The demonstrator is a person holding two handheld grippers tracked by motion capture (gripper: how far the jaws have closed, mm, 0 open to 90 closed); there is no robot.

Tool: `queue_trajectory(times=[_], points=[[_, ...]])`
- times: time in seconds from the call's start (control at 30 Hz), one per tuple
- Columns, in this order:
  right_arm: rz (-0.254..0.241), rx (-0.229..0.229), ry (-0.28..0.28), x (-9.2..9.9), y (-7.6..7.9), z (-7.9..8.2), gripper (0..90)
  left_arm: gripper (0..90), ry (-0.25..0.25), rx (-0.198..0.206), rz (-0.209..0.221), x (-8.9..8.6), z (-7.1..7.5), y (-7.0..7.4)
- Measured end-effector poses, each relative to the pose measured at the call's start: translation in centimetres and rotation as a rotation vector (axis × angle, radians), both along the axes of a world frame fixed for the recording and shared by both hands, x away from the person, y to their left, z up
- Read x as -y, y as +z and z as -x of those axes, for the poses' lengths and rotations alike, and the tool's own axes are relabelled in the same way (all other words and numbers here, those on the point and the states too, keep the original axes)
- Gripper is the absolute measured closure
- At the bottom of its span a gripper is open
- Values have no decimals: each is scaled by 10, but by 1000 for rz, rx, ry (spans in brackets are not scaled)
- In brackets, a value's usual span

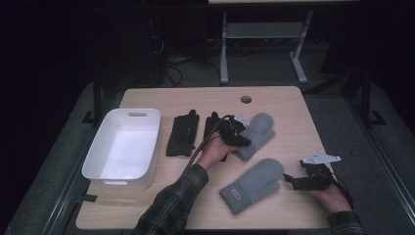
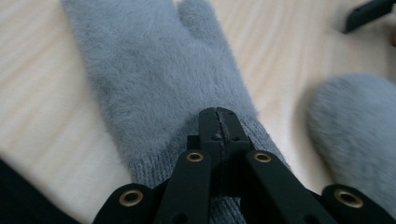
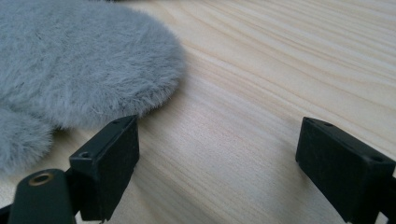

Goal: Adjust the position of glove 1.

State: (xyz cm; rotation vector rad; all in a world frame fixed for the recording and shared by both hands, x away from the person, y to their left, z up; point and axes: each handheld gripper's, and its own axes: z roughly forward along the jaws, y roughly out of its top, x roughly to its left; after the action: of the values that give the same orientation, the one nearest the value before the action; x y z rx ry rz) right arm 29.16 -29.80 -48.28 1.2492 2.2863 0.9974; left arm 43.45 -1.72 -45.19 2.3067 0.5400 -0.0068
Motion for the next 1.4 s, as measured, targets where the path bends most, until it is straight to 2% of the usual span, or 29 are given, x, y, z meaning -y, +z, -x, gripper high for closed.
queue_trajectory(times=[0.17,0.33,0.4,0.43,0.5,0.63,0.7,0.77,0.87,0.97,1.03,1.07,1.1,1.2,1.23,1.33,1.4], points=[[1,0,0,0,0,0,133,895,-27,-10,-5,0,10,2],[2,1,1,0,0,0,133,893,-12,12,25,3,6,17],[2,1,2,0,0,0,133,827,17,24,36,7,2,24],[-1,0,0,0,0,0,133,792,18,33,28,9,-2,27],[0,1,0,0,0,0,134,704,49,40,14,14,-8,29],[1,0,1,0,0,0,133,557,98,48,-5,25,-17,23],[3,3,3,0,0,0,134,522,115,48,-11,30,-20,18],[2,2,3,0,0,0,133,487,116,29,-11,35,-21,11],[1,0,5,0,0,0,133,459,114,25,-35,41,-21,1],[2,0,6,0,0,0,133,478,105,23,-51,42,-23,-4],[2,1,7,0,0,0,134,521,103,25,-52,43,-23,-7],[2,0,7,0,0,0,134,539,89,33,-68,42,-24,-7],[2,0,6,0,0,0,133,563,96,32,-62,43,-24,-8],[3,2,7,0,0,0,133,683,57,58,-95,44,-23,-6],[3,2,6,0,0,0,133,731,63,57,-88,46,-22,-6],[1,1,6,-1,0,0,134,800,39,63,-106,46,-23,-5],[1,1,6,-1,0,0,134,820,49,43,-74,44,-24,-5]])
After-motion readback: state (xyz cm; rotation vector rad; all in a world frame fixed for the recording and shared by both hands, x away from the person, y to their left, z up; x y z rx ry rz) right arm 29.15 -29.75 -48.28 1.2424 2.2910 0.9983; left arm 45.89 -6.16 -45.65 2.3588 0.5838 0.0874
